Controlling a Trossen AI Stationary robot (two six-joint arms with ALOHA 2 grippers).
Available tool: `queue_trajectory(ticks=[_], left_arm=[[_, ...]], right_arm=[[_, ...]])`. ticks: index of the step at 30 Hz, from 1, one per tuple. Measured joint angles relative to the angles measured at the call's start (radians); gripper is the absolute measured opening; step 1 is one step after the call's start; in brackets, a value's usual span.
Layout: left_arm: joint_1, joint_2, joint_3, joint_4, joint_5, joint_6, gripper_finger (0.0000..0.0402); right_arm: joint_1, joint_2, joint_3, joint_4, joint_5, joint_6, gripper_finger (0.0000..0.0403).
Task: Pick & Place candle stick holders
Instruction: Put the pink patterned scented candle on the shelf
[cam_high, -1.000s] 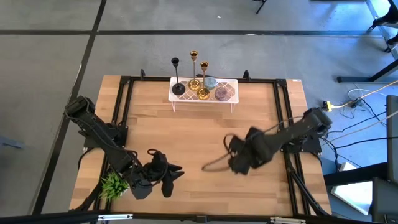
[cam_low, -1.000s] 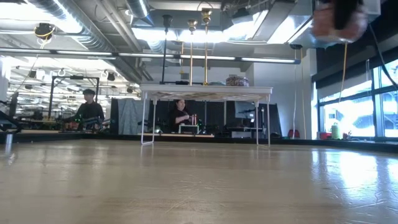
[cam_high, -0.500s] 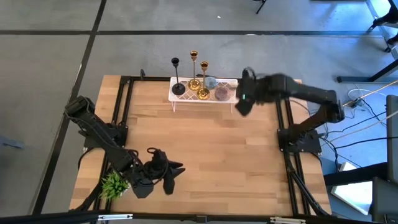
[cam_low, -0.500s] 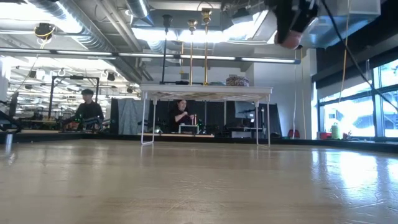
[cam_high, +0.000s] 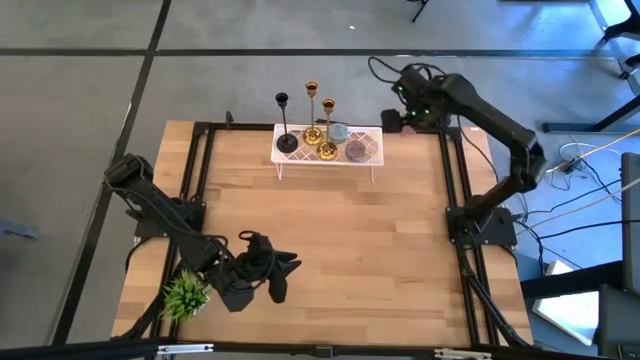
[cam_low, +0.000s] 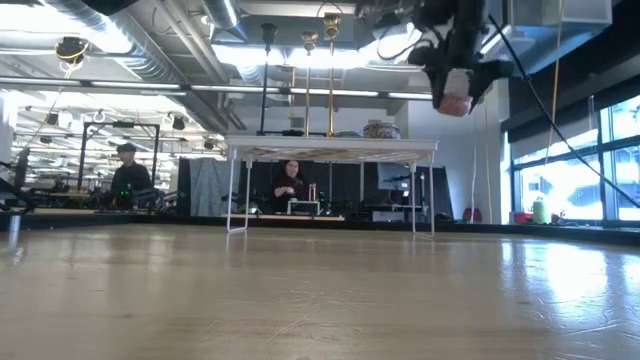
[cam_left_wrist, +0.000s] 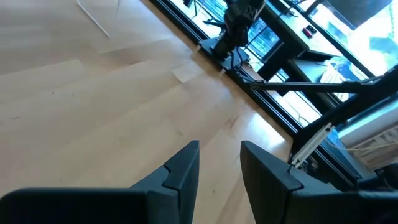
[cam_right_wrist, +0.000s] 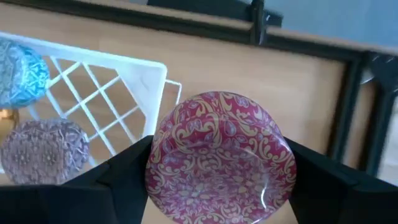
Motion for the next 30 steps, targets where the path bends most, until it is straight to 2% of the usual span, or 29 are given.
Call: queue_trajectory(ticks=[4,9,13,19,30], left_arm=[[0.000,0.000,0.000,0.000,0.002,0.009,0.0113],[-0.021,0.000,0.000,-0.001,0.028,0.016,0.0113],[-0.060,0.000,0.000,-0.001,0.023,0.001,0.0113],[-0.105,0.002,0.000,-0.002,-0.042,-0.032,0.0113],[-0.111,0.005,0.000,-0.048,-0.052,-0.082,0.0113]], right_arm=[[-0.023,0.064,0.000,0.035,-0.086,0.014,0.0293],[0.009,0.150,0.000,0.067,-0.130,0.028,0.0293],[0.033,0.199,0.000,0.094,-0.137,0.043,0.0293],[0.042,0.211,0.003,0.139,-0.134,0.056,0.0293],[0.042,0.213,0.119,0.143,-0.107,0.057,0.0293]])
